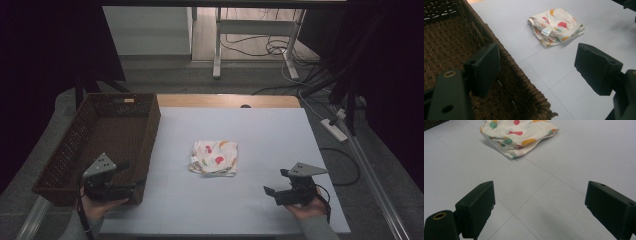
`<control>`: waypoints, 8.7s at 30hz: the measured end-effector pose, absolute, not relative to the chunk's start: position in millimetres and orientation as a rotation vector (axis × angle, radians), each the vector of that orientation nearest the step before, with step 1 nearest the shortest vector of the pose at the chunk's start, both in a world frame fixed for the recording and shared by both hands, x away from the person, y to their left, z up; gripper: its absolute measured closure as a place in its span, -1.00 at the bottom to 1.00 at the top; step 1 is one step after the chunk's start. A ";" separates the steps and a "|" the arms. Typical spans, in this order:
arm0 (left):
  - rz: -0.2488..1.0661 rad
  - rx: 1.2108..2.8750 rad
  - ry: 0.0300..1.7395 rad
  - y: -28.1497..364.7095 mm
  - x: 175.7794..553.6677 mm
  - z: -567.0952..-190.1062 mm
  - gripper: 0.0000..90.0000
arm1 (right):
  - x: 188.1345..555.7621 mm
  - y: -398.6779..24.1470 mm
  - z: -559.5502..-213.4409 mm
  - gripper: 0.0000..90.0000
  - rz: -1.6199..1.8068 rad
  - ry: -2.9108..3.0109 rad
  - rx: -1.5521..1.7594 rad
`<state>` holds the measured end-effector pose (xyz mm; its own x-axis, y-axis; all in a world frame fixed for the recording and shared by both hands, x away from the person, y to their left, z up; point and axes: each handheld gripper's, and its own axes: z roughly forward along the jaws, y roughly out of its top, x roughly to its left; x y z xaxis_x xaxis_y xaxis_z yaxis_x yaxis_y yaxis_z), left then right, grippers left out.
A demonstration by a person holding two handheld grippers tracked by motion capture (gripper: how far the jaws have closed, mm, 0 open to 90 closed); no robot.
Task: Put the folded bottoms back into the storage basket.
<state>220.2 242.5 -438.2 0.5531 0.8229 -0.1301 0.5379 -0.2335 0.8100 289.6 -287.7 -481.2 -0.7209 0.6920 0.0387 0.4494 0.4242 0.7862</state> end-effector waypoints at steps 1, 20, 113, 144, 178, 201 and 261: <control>0.411 1.914 1.104 242.5 220.2 -438.2 -0.55 | 289.8 -287.8 -481.3 -0.79 1.184 2.391 0.989; 0.410 1.919 1.098 240.8 220.9 -438.5 -0.57 | 290.1 -286.8 -483.3 -0.78 1.157 2.401 0.985; 0.362 1.984 1.083 171.4 294.8 -414.9 -0.61 | 292.2 -281.4 -489.0 -0.78 1.131 2.452 0.964; 0.343 2.024 1.117 149.0 322.1 -423.2 -0.62 | 292.5 -281.2 -490.2 -0.78 1.115 2.458 0.975; 0.322 2.103 1.125 118.3 349.4 -436.3 -0.62 | 292.5 -282.2 -490.5 -0.78 1.114 2.457 0.986; 0.288 2.142 1.162 105.1 370.5 -453.4 -0.63 | 292.6 -283.0 -490.3 -0.78 1.117 2.460 0.988; 0.140 2.282 1.192 75.3 418.4 -513.9 -0.73 | 293.0 -282.8 -493.4 -0.77 1.107 2.477 0.998</control>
